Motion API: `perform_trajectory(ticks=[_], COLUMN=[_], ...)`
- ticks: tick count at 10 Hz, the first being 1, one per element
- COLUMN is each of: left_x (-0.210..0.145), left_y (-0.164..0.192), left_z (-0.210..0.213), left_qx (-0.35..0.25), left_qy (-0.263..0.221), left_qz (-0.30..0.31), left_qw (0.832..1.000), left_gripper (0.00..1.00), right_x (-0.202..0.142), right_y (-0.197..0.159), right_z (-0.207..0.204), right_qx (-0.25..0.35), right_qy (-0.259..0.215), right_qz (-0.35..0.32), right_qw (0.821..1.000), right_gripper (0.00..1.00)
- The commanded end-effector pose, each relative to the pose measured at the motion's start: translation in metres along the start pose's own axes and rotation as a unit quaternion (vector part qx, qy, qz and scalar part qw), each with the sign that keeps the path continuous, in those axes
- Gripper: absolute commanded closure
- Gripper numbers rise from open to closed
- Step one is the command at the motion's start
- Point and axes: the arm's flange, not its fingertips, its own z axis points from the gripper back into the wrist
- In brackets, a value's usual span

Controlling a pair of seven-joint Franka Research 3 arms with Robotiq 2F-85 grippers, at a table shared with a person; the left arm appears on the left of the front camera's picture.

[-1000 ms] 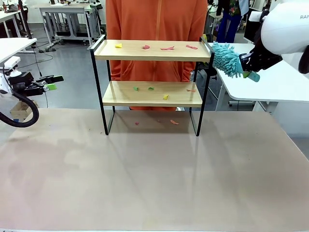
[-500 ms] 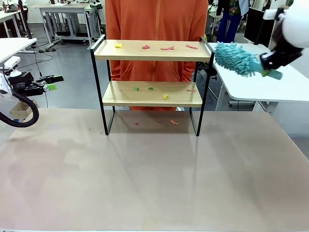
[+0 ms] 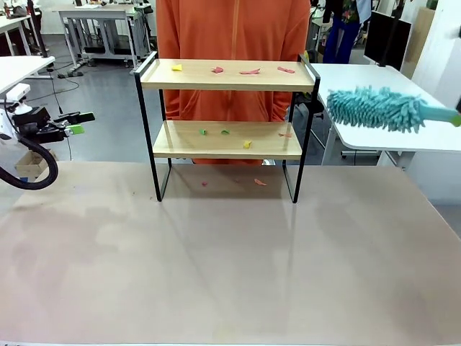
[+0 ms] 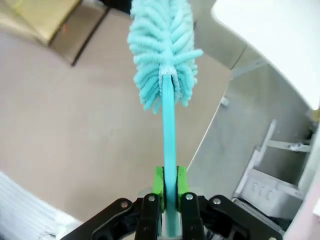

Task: Clean the shelf.
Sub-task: Clean the specific section of the Shelf indicated by the human with the Duster.

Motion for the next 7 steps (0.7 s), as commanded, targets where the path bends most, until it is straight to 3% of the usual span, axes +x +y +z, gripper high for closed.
perform_trajectory(ticks=[1, 4, 7], left_x=[0.003, 0.003, 0.003], left_y=[-0.001, -0.001, -0.001], left_z=[0.000, 0.000, 0.000], left_qx=[-0.004, -0.004, -0.004], left_qy=[0.003, 0.003, 0.003], left_qz=[-0.005, -0.005, -0.005], left_qw=[1.000, 1.000, 1.000], left_gripper=[0.00, 0.00, 0.00], right_x=[-0.030, -0.067, -0.092], right_y=[0.011, 0.036, 0.079], right_z=[0.010, 0.018, 0.021], right_qx=[0.009, 0.040, 0.119], right_qy=[0.022, 0.065, 0.081], right_qz=[0.098, 0.211, 0.342], right_qw=[0.995, 0.975, 0.929], right_gripper=[0.87, 0.87, 0.87])
